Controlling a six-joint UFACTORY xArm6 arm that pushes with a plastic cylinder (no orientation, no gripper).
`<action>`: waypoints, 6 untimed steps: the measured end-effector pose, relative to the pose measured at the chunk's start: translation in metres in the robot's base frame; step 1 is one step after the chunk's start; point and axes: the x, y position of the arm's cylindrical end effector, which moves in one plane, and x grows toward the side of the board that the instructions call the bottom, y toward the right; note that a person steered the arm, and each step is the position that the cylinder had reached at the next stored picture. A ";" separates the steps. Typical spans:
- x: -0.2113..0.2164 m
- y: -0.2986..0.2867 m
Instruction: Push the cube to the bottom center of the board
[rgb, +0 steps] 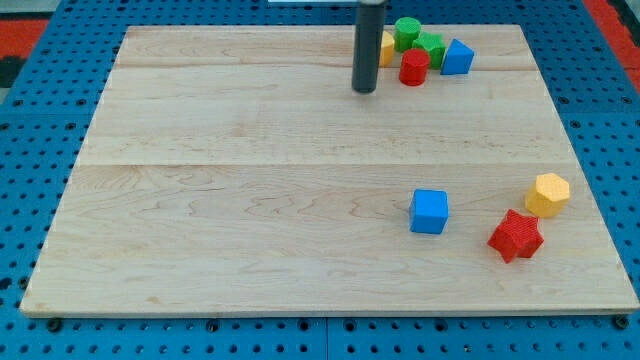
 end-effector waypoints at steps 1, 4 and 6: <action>0.064 0.041; 0.209 0.041; 0.272 0.092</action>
